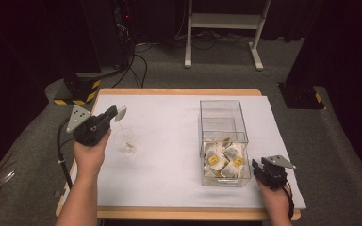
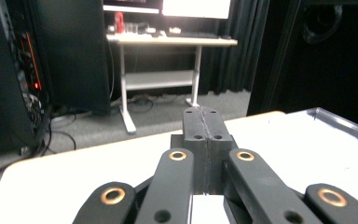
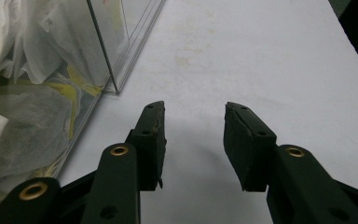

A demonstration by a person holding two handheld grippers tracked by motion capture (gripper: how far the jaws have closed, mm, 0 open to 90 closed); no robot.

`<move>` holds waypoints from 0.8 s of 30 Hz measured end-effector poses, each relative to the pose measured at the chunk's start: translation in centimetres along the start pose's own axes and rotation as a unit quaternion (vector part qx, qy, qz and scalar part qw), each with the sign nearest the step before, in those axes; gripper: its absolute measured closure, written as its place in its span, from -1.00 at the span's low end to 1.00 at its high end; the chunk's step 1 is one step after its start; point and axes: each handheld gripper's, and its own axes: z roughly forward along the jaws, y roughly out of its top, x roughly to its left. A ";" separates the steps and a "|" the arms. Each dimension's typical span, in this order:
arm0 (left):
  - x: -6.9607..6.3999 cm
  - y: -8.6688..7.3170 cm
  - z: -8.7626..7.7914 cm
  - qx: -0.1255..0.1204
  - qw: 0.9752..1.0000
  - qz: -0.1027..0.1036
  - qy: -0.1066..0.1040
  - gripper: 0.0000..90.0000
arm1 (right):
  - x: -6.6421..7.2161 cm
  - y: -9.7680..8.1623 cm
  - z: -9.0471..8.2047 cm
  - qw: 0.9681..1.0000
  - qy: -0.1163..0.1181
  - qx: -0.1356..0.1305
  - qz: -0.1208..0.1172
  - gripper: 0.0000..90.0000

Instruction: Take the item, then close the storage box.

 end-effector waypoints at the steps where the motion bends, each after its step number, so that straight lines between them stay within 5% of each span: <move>1: 0.2 -0.4 0.0 0.003 1.000 -0.003 0.002 1.00 | 0.0 0.0 0.0 1.000 0.000 0.000 -0.001 0.30; 12: 2.1 -4.8 0.0 0.054 0.997 0.020 0.045 1.00 | 0.0 0.0 0.0 1.000 0.001 0.001 -0.003 0.30; 22: 3.1 -7.1 0.0 0.080 0.994 0.031 0.070 1.00 | 0.0 0.0 0.0 1.000 0.000 0.001 -0.002 0.30; 24: 3.3 -7.3 0.0 0.081 0.994 0.030 0.074 0.84 | 0.0 0.0 0.0 1.000 0.001 0.000 0.000 0.30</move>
